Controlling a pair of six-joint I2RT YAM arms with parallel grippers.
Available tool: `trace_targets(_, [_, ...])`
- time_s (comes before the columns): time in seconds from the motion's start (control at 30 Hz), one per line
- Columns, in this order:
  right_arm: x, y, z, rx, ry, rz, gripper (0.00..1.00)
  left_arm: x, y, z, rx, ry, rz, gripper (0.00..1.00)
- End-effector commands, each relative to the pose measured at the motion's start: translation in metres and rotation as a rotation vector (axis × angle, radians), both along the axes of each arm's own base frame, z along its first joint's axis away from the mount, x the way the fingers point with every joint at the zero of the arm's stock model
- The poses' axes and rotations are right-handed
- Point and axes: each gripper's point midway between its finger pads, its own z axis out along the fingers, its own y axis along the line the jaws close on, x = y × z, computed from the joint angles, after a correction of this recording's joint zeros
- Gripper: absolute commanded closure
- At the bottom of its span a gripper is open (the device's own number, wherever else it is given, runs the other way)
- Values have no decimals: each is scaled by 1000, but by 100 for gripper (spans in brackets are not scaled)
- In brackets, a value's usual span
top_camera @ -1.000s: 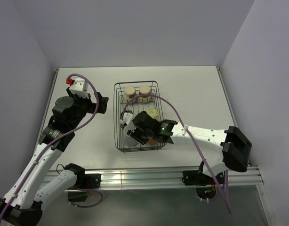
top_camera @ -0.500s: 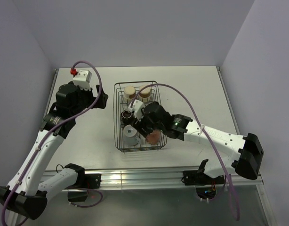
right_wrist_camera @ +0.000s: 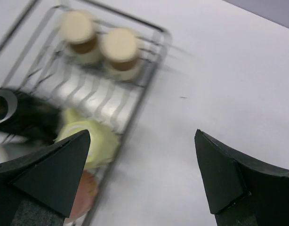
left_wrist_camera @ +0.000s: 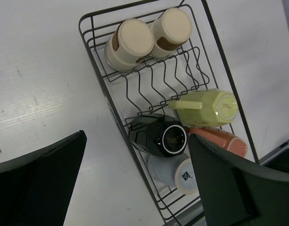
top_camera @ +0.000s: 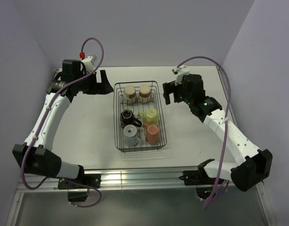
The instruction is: Load the cups into the dish rack
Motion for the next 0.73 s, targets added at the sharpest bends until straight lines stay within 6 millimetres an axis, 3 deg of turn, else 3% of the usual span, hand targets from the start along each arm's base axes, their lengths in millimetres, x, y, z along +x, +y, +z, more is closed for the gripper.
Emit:
trace_targets(0.0, [31, -56, 18, 94, -2, -221, 0, 9, 2, 13, -113, 72, -26, 1])
trace_targets(0.03, [40, -66, 17, 110, 14, -248, 0, 21, 18, 10, -135, 88, 12, 1])
trace_targets(0.07, [48, -91, 17, 114, 16, -321, 0, 24, 22, 11, -170, 99, 14, 1])
trace_targets(0.23, [68, -138, 19, 146, -9, -433, 0, 58, 81, -7, -164, 151, 165, 1])
trace_targets(0.37, [75, -148, 4, 156, 19, -453, 0, 69, 120, -17, -16, 93, 254, 1])
trace_targets(0.7, [82, -153, -5, 172, 55, -483, 0, 66, 139, -17, 87, 24, 313, 1])
